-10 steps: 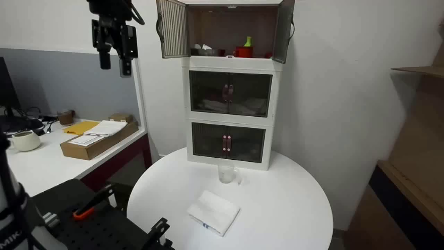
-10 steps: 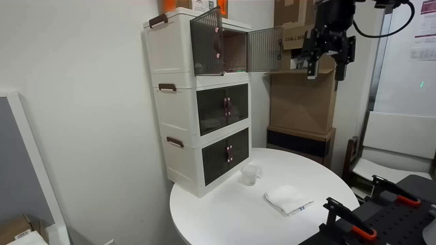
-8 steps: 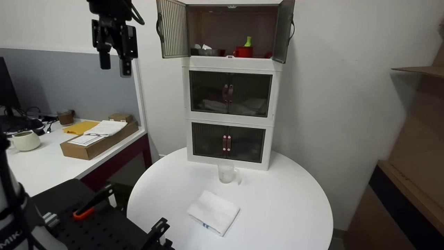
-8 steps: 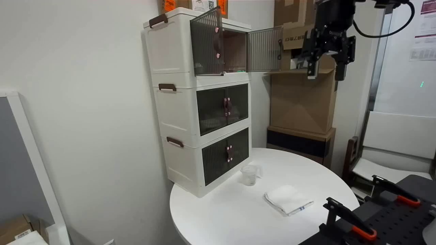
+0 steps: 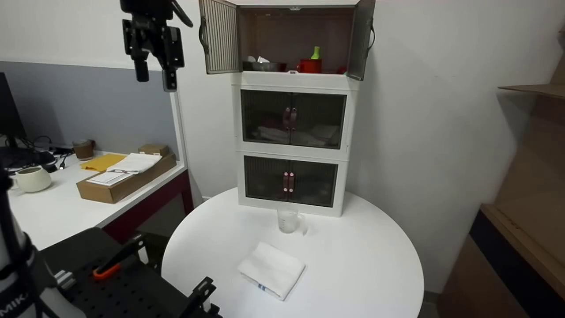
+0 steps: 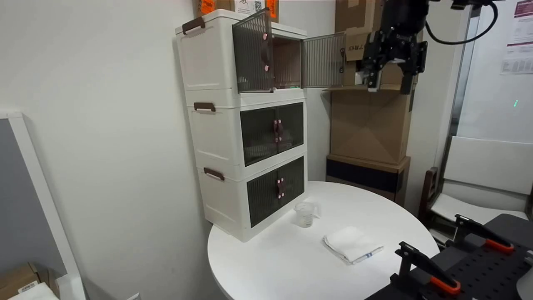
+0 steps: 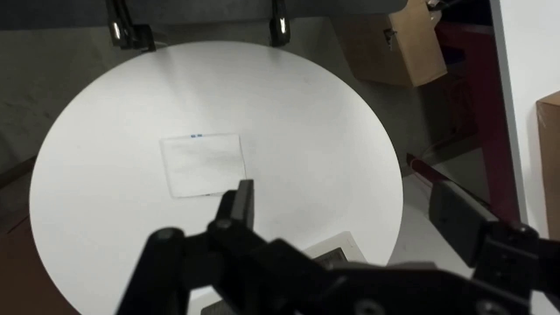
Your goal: Push closed the door on the top compartment
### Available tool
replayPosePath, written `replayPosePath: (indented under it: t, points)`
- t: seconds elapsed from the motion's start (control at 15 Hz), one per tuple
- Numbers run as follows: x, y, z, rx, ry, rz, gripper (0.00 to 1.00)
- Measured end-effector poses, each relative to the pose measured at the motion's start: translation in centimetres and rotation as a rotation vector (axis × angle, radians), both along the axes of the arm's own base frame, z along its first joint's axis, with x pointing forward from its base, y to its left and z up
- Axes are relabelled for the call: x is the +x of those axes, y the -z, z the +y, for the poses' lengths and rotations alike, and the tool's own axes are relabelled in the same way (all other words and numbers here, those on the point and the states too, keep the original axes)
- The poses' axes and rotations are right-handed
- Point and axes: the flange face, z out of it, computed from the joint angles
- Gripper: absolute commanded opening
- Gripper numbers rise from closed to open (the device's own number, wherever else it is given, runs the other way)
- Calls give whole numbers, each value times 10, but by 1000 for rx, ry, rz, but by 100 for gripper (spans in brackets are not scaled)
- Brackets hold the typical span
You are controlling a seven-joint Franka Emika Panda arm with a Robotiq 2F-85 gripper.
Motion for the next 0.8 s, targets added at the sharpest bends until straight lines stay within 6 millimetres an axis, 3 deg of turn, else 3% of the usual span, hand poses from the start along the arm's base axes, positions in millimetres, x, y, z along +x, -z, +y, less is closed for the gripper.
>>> replayPosePath:
  t: [0.27, 0.8]
  points:
    - [37, -38, 0, -21, -83, -154, 100]
    - [147, -120, 3, 96, -319, -263, 100]
